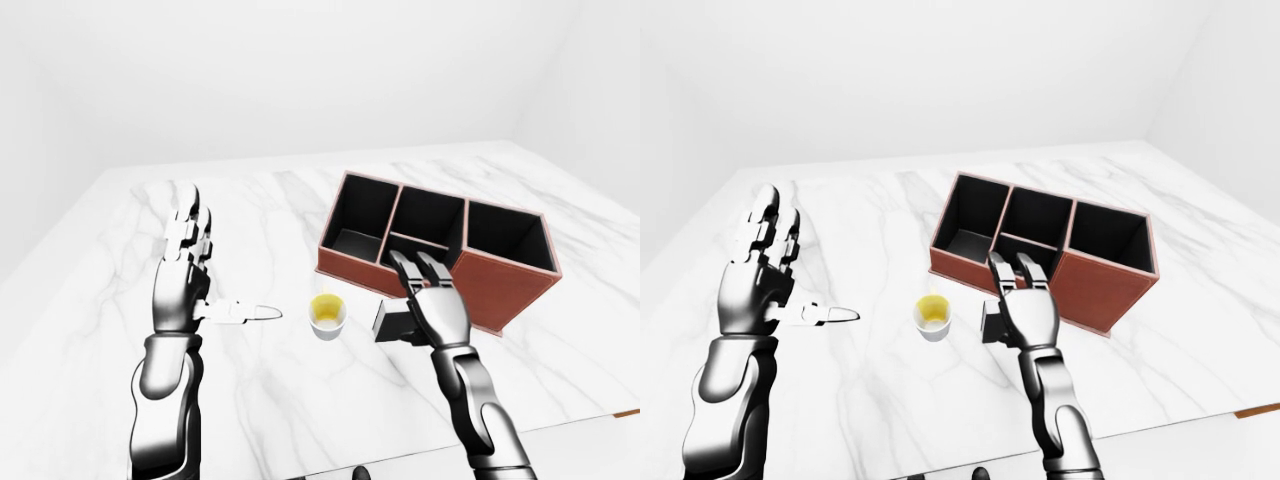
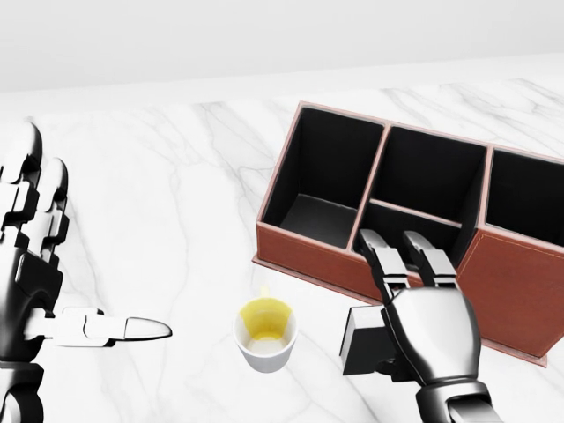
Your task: Pick up the book and place it in the caddy.
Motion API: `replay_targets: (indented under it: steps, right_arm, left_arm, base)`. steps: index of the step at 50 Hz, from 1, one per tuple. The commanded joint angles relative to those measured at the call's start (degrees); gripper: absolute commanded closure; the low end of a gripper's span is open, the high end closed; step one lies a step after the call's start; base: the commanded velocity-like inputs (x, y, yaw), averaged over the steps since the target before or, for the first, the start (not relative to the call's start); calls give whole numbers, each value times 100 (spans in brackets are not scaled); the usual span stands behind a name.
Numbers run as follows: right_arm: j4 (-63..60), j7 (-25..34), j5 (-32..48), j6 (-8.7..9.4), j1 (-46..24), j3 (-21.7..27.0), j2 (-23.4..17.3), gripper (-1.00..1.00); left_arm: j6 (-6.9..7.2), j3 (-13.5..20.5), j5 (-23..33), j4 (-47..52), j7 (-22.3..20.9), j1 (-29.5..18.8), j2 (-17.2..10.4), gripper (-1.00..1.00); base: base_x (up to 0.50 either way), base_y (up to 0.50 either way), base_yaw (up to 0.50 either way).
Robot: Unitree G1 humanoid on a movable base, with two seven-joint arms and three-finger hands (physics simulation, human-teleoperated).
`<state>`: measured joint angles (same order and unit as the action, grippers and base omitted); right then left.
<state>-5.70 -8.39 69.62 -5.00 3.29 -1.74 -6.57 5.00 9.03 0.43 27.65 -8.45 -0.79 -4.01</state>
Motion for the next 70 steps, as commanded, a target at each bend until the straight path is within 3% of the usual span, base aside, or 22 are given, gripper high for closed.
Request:
replay_targets:
  steps: [1, 20, 70]
  right_arm:
    - [496, -300, 386, 0, -255, -69, -55, -69]
    - [1885, -817, 481, 0, -903, -110, -207, -69]
    - [4137, -1851, 213, 0, -1618, -230, -397, -69]
  left_arm:
    - [0, -4, -4, -18, -11, 21, 10, -100]
    - [0, -21, -1, -139, -20, 18, 5, -100]
    - [0, 0, -23, -311, -30, 84, 8, -100]
  base:
    - [0, 0, 0]
    - [0, 0, 0]
    - [0, 0, 0]
